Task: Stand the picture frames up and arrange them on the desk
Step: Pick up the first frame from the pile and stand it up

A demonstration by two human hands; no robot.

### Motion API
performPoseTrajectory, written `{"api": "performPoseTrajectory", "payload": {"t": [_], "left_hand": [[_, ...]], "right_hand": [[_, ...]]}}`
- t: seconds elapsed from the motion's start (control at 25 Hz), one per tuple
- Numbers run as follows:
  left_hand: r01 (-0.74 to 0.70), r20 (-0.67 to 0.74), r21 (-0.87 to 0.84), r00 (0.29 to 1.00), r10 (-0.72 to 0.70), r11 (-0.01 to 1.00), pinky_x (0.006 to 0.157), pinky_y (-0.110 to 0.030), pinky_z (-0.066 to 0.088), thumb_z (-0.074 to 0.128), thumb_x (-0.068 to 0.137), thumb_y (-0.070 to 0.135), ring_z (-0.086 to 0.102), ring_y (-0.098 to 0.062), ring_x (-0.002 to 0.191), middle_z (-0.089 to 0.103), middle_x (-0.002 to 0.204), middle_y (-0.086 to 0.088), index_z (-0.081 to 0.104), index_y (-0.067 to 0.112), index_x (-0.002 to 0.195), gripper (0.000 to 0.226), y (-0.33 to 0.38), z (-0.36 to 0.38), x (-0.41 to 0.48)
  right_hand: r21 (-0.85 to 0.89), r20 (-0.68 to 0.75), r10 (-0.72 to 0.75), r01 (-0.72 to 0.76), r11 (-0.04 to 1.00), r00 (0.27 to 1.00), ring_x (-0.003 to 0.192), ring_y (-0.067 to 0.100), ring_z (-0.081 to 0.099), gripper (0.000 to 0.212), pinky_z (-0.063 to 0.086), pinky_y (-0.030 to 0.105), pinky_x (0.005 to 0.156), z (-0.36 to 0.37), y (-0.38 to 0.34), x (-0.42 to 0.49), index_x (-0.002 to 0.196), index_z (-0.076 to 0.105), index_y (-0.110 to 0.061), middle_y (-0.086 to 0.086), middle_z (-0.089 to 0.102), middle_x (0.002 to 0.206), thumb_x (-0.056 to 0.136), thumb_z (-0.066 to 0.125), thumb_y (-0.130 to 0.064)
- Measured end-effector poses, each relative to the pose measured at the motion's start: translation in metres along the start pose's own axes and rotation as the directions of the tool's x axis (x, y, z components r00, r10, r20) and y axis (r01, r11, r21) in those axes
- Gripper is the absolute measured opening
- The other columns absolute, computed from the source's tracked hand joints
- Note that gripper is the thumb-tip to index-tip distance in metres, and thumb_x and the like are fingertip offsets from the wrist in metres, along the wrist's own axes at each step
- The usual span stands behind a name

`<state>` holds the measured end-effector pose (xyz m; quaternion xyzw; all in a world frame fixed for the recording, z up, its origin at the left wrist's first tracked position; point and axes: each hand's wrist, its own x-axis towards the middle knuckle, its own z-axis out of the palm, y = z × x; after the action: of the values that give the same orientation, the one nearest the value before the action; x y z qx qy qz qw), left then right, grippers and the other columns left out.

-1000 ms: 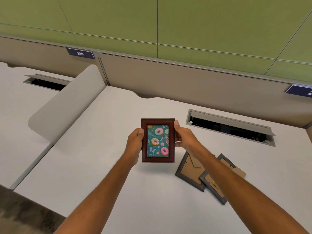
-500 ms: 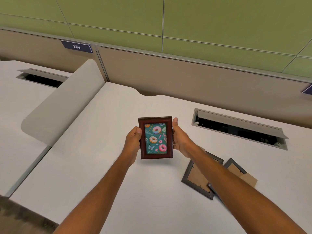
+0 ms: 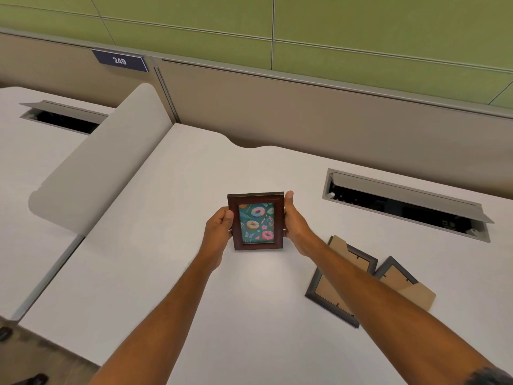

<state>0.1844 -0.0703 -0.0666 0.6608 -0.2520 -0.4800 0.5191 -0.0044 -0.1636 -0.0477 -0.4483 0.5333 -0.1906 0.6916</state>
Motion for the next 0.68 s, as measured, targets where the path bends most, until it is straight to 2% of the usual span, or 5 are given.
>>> {"api": "performPoseTrajectory", "payload": {"t": [0.08,0.28,0.44,0.56,0.68], "left_hand": [[0.007,-0.002,-0.003,1.0,-0.007,1.0,0.088,-0.032,0.065,0.042,0.118,0.025,0.073,-0.017,0.104,0.077,0.117,-0.007,0.069,0.013,0.113,0.029,-0.005,-0.001,0.001],[-0.026,0.022,-0.002,0.999,0.026,1.0,0.095,-0.044,0.061,0.044,0.117,0.024,0.071,-0.017,0.101,0.076,0.11,-0.006,0.07,0.015,0.107,0.029,-0.011,-0.003,0.003],[-0.03,0.023,0.017,0.999,0.03,0.999,0.091,-0.037,0.061,0.043,0.118,0.027,0.071,-0.015,0.101,0.077,0.107,-0.002,0.07,0.018,0.106,0.031,-0.015,-0.005,0.003],[-0.013,0.016,0.017,1.0,0.013,1.0,0.085,-0.026,0.064,0.044,0.117,0.032,0.074,-0.011,0.101,0.08,0.105,0.005,0.07,0.019,0.109,0.031,-0.016,-0.006,-0.001],[-0.018,-0.001,0.012,1.0,0.018,1.0,0.093,-0.031,0.062,0.048,0.115,0.036,0.074,-0.015,0.111,0.08,0.116,0.002,0.07,0.016,0.119,0.029,-0.021,-0.007,-0.007]], "right_hand": [[-0.001,0.001,0.01,-0.01,1.0,1.0,0.116,0.023,0.07,0.091,0.05,0.047,0.109,0.001,0.005,0.003,0.141,0.065,-0.026,0.004,0.072,0.13,0.092,0.016,-0.085],[0.021,-0.006,0.02,-0.02,1.0,1.0,0.124,0.026,0.069,0.087,0.049,0.049,0.113,0.001,0.016,0.007,0.143,0.064,-0.026,0.005,0.072,0.136,0.098,0.014,-0.081],[0.039,0.001,0.021,-0.021,0.999,1.0,0.114,0.02,0.072,0.086,0.053,0.045,0.108,0.0,0.017,0.007,0.137,0.066,-0.029,0.004,0.074,0.131,0.096,0.014,-0.083],[0.006,0.017,0.029,-0.029,1.0,0.999,0.118,0.024,0.071,0.089,0.053,0.046,0.109,-0.001,0.017,0.002,0.139,0.066,-0.026,0.006,0.073,0.133,0.097,0.013,-0.082],[-0.021,0.003,0.018,-0.018,1.0,1.0,0.113,0.019,0.072,0.083,0.053,0.039,0.1,-0.009,0.018,-0.007,0.124,0.071,-0.026,0.002,0.076,0.122,0.098,0.014,-0.08]]}}
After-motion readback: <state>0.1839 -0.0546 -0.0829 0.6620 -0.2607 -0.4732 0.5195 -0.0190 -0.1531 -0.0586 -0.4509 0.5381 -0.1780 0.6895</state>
